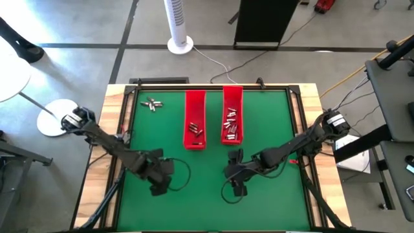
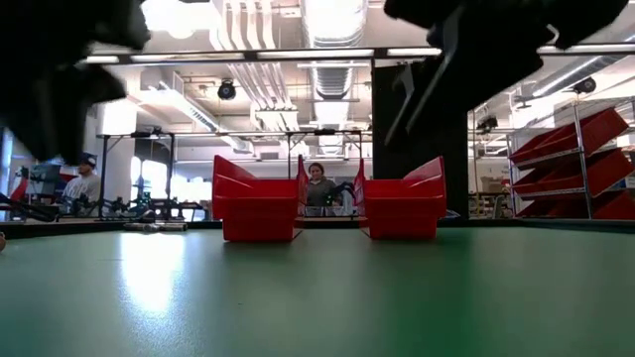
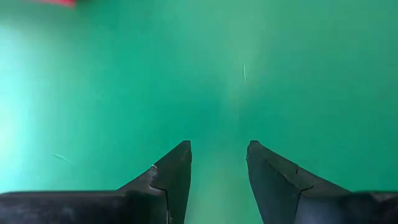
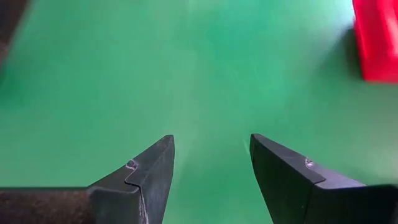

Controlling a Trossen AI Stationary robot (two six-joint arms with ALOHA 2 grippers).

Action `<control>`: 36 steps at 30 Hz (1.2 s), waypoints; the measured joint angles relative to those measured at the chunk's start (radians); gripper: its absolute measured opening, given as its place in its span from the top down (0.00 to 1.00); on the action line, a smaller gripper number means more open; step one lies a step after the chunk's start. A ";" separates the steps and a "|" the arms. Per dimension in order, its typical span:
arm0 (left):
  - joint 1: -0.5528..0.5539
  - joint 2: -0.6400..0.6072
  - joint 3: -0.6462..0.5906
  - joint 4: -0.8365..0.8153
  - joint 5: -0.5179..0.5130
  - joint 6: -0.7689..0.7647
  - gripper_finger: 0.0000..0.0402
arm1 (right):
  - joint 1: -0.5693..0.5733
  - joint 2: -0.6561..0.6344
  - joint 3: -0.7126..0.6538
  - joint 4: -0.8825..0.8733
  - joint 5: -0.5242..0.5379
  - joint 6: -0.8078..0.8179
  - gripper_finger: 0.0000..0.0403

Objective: Sort batteries
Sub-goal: Put the black battery into the left red bin

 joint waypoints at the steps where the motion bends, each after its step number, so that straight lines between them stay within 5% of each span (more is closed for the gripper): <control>1: -0.017 -0.005 -0.032 0.024 0.000 -0.027 0.66 | 0.007 0.002 0.000 0.018 0.000 0.002 0.50; 12: -0.067 -0.016 -0.210 0.041 0.016 -0.080 0.66 | 0.044 0.034 0.000 0.091 0.000 0.052 0.50; 36: -0.067 -0.071 -0.354 0.115 0.060 -0.088 0.71 | 0.045 0.092 -0.002 0.084 0.000 0.048 0.50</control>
